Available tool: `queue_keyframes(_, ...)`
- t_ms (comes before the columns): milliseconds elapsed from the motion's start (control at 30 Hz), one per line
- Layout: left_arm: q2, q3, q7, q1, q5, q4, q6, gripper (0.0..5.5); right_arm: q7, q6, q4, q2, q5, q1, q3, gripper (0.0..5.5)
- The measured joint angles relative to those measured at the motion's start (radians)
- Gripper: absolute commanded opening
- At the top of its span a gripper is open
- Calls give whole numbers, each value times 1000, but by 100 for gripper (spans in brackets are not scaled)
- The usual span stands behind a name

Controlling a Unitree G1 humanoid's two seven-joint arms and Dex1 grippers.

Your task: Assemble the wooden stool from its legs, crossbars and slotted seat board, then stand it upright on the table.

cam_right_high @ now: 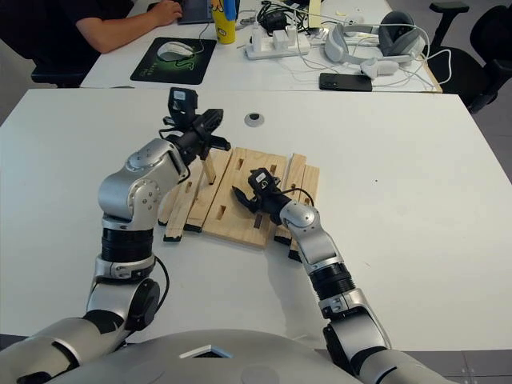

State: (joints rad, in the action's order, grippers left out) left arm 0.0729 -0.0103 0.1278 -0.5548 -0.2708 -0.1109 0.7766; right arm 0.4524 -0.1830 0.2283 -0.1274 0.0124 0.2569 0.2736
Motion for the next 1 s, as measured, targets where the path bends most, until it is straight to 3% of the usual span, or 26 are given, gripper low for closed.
queue_keyframes(300,34,-76,-21,-113,-1,-1,-33,5,0,29,40,6,0,18,-5,337)
queue_keyframes(567,98,-145,-72,-365,8,-106,-120,5,0,52,66,7,0,29,-11,337)
queue_keyframes(733,57,-102,-66,-206,-17,-110,-28,5,4,52,62,6,1,28,-3,337)
queue_keyframes(800,5,-86,-60,-65,-66,-71,85,5,5,46,50,4,3,25,1,337)
queue_keyframes(867,-81,-143,-60,14,-144,-13,136,5,3,31,24,3,8,13,6,337)
queue_keyframes(1000,-141,-196,-69,-37,-236,30,217,5,5,-32,-61,1,8,-32,17,337)
